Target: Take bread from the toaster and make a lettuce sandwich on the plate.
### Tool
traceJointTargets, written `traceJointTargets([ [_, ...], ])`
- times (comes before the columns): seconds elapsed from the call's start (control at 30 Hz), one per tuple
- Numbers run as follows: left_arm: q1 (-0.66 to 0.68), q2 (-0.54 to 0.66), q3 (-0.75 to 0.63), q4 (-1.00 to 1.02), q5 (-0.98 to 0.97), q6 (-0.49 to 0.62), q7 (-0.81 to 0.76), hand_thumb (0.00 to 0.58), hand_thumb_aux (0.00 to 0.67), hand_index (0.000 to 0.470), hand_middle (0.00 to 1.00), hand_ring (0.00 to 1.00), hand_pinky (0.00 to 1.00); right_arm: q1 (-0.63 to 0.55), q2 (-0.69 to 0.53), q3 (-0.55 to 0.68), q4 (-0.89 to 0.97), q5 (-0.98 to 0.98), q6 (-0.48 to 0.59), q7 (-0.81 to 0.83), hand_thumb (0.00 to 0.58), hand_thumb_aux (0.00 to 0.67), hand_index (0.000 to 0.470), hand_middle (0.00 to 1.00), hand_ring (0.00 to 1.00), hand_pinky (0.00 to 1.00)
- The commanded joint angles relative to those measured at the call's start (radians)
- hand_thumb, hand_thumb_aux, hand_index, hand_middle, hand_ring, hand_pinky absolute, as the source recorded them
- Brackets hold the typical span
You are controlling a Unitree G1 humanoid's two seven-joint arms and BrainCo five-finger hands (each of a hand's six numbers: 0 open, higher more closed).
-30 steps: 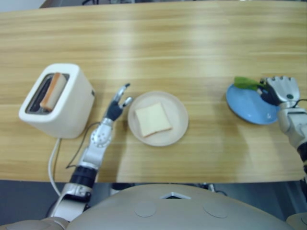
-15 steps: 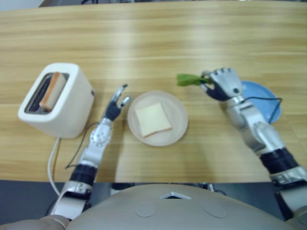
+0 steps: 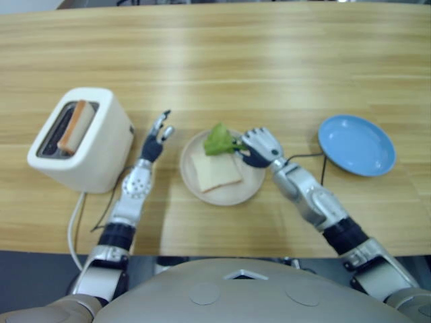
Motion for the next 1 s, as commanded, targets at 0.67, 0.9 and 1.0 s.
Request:
traceJointTargets([
  [0.67, -0.024, 0.002, -0.001, 0.065, 0.016, -0.016, -0.001, 0.0, 0.0, 0.0, 0.0, 0.0, 0.0, 0.12, 0.019, -0.019, -0.148, 0.06, -0.039, 0.189, 0.58, 0.67, 0.46, 1.0, 1.0, 1.0],
  [0.9, -0.019, 0.003, -0.003, 0.062, 0.021, -0.017, -0.001, 0.0, 0.0, 0.0, 0.0, 0.0, 0.0, 0.128, 0.019, -0.014, -0.141, 0.062, -0.051, 0.225, 0.58, 0.67, 0.46, 1.0, 1.0, 1.0],
  [1.0, -0.019, 0.004, -0.003, 0.063, 0.023, -0.017, 0.0, 0.0, 0.0, 0.0, 0.0, 0.0, 0.0, 0.138, 0.004, -0.02, -0.152, 0.067, -0.053, 0.253, 0.562, 0.552, 0.379, 1.0, 1.0, 1.0],
])
